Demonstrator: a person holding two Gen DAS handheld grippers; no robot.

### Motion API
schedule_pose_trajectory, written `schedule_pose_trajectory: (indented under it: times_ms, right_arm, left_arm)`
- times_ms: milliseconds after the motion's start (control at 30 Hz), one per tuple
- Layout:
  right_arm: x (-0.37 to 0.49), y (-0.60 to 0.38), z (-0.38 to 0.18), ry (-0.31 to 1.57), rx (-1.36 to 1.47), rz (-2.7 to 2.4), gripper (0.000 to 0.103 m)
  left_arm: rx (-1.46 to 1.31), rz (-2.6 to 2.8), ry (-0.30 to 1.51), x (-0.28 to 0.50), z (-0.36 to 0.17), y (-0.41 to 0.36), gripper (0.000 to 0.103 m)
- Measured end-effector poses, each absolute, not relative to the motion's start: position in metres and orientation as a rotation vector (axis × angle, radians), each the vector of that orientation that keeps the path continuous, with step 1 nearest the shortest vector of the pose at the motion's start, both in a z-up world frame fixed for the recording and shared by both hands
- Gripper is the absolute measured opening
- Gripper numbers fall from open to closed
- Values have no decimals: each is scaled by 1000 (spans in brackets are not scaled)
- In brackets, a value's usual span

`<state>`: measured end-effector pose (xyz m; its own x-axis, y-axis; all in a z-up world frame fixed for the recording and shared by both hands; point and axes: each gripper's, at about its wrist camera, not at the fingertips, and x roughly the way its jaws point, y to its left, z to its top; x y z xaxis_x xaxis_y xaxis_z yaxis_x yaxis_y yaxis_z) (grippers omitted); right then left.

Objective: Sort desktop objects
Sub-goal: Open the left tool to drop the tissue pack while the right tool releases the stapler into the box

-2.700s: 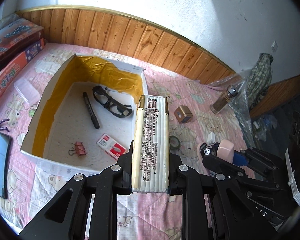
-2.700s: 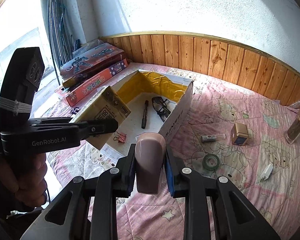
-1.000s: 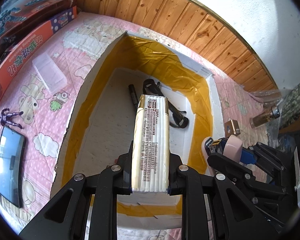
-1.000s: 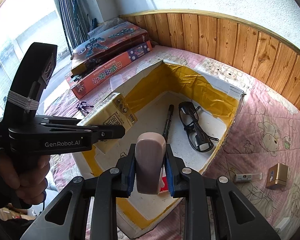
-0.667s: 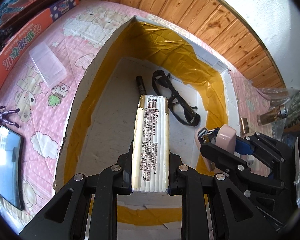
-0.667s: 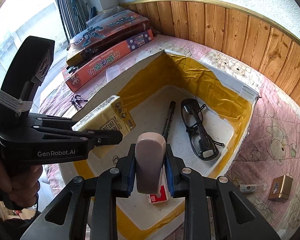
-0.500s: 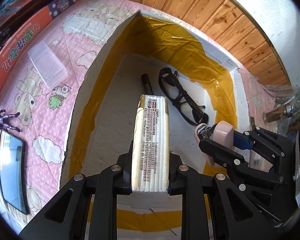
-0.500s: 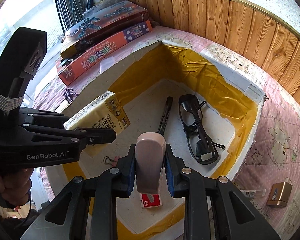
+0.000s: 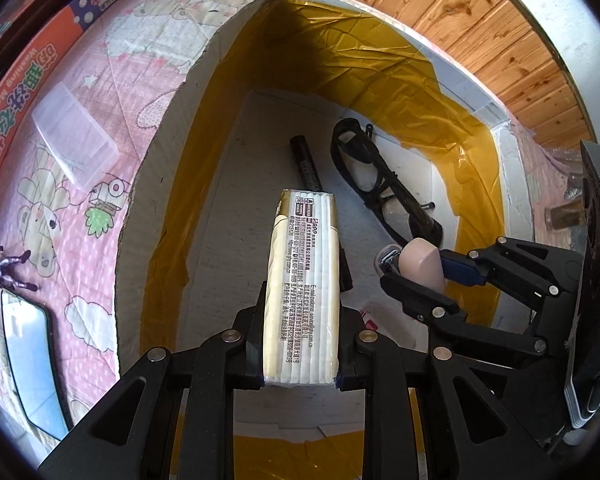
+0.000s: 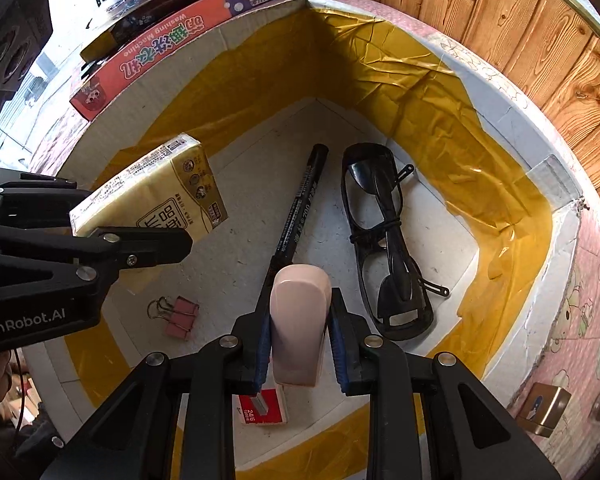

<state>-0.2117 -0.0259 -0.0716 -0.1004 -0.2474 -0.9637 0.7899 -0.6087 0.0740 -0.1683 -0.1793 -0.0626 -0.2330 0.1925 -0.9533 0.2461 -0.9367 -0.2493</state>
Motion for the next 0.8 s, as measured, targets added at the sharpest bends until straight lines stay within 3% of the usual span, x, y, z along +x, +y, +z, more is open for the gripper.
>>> schedule_pose_trajectory:
  times_ms: [233,300,400,567,800]
  right_arm:
    - [-214,-23,-74,627,1475,-1804,28]
    - [-215,-19,-73,601,1482,-1816,29]
    - [-214,-14,-70,573,1479,-1825,34]
    - [-200,-8,-53,562,1429,-1842,42]
    - [-188,8,-24,553,1365,-1888,44]
  left_arm:
    - [1945,-2345,473,-175,-73,-177,26]
    - [1949,-2347,441,-176,-73,-174,35]
    - [1955,-2352,426,-173,-72,-171,38]
    - [1920,-2355,407,-162,-63,-172,38]
    - [1872,-2403,378,-136,-38,-168,39]
